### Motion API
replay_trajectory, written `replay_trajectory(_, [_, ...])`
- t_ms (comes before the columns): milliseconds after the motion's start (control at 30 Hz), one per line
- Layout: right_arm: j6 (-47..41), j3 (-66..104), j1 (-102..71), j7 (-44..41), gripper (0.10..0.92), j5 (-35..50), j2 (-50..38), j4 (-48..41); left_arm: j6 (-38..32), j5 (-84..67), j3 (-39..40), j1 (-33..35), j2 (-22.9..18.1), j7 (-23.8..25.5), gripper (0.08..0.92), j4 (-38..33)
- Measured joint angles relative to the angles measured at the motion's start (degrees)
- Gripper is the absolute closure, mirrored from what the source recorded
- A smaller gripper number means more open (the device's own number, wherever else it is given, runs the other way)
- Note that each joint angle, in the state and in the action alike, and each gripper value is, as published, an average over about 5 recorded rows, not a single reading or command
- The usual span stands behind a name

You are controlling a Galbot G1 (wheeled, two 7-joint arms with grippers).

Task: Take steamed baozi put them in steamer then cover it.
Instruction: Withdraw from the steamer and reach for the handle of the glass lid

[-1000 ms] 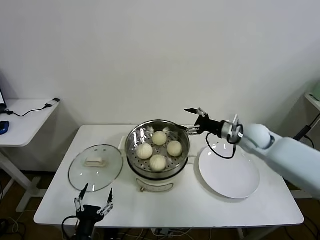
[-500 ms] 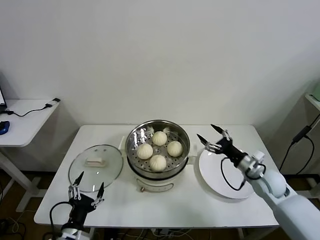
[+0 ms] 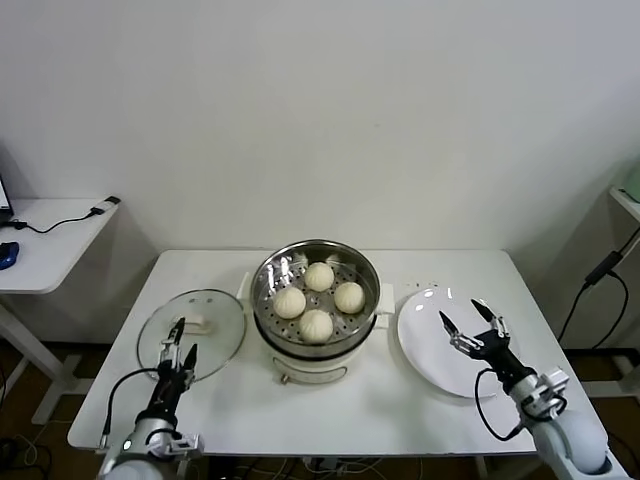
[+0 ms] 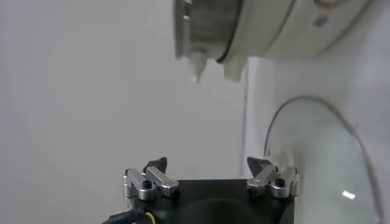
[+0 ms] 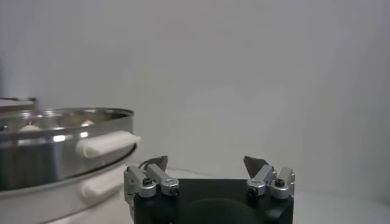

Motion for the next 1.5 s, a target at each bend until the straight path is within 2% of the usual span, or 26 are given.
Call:
replay_trajectory(633, [0.4, 2.2, -2.3, 0.5, 0.203, -5.0, 4.4, -0.9, -0.3, 11.8, 0.3, -16.8, -0.2, -6.5, 0.177, 24.2])
replay_trajectory(1167, [1.5, 3.5, -3.6, -0.2, 0.203, -7.6, 5.9, -1.9, 0.9, 12.7, 0.9, -24.6, 0.6, -10.5, 0.189, 33.9])
replay_trajectory(1300, [1.7, 3.7, -3.7, -0.3, 0.203, -8.1, 6.2, -2.2, 0.6, 12.3, 1.1, -25.1, 0.8, -10.7, 0.277, 34.7])
replay_trajectory(1500, [2.0, 3.7, -3.5, -0.5, 0.203, -9.0, 6.6, -2.7, 0.1, 11.1, 1.4, -25.1, 0.9, -10.6, 0.458, 35.3])
